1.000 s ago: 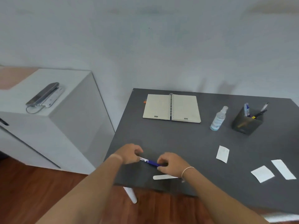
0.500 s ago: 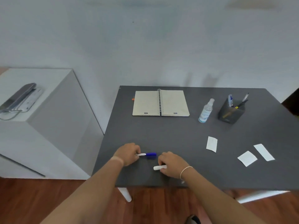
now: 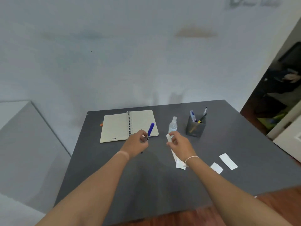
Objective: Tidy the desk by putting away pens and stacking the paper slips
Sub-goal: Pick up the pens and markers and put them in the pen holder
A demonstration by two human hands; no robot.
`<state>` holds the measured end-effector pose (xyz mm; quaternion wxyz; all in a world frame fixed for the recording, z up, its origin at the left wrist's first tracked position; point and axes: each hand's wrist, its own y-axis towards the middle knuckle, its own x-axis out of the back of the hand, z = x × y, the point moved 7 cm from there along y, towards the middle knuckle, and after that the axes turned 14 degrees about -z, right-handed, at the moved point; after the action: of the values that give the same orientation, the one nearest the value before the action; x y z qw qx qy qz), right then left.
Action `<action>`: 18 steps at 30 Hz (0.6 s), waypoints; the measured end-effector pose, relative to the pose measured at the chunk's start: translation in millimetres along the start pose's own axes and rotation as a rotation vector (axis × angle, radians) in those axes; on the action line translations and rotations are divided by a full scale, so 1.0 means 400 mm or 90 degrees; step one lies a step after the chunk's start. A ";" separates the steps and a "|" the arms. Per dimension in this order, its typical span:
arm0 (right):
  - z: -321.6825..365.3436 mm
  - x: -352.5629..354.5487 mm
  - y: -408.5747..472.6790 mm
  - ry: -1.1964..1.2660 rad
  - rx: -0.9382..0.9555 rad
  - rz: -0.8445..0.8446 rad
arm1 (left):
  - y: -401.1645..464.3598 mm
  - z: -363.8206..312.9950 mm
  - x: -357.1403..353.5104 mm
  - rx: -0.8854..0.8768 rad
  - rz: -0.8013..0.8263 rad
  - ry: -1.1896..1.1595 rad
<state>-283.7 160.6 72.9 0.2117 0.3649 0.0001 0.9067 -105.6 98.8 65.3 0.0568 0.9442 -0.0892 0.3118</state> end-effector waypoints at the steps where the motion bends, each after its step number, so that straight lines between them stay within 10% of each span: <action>1: -0.007 0.038 0.031 0.025 -0.008 -0.032 | 0.022 -0.039 -0.020 -0.004 -0.012 -0.017; 18: -0.245 0.358 0.415 0.192 -0.065 -0.202 | 0.292 -0.427 -0.374 -0.024 -0.120 -0.130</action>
<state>-504.4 79.4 121.4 0.3671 0.2098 0.0434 0.9052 -346.2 32.2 118.3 0.0944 0.9739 -0.0112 0.2060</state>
